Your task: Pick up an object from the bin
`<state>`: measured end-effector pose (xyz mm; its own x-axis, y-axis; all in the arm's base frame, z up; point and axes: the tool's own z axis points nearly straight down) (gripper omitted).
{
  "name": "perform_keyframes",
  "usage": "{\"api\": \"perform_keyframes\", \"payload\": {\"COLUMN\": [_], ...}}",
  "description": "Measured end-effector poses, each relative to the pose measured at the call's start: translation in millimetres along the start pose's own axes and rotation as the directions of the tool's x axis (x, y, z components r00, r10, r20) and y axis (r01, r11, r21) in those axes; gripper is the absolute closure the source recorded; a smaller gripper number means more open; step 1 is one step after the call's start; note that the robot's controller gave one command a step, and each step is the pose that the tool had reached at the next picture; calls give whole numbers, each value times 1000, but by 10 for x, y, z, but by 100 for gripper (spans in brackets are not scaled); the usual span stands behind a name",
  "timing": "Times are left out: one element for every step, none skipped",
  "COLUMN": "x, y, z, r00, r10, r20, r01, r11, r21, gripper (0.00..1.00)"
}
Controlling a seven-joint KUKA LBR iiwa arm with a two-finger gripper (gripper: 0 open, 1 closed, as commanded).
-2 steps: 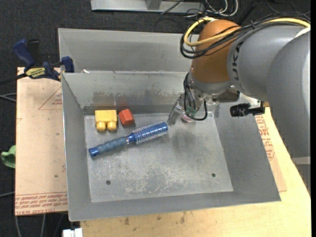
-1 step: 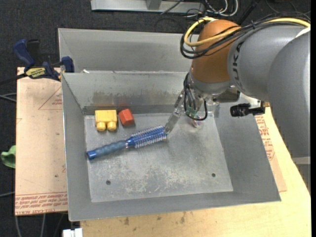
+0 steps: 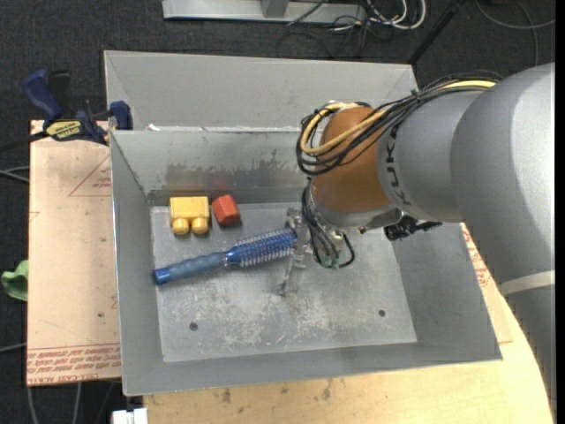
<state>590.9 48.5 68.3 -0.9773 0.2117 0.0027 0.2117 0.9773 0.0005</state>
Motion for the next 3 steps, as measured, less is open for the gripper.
{"api": "perform_keyframes", "payload": {"x": [-8, -46, -142], "y": [-6, -26, -184], "z": [-9, -320, -1381], "r00": [1000, 930, 920], "r10": [0, -367, -392], "r20": [2, 6, 13], "r01": [0, 367, 392], "r11": [1000, 930, 920], "r21": [1, 2, 4], "gripper": [100, 100, 100]}}
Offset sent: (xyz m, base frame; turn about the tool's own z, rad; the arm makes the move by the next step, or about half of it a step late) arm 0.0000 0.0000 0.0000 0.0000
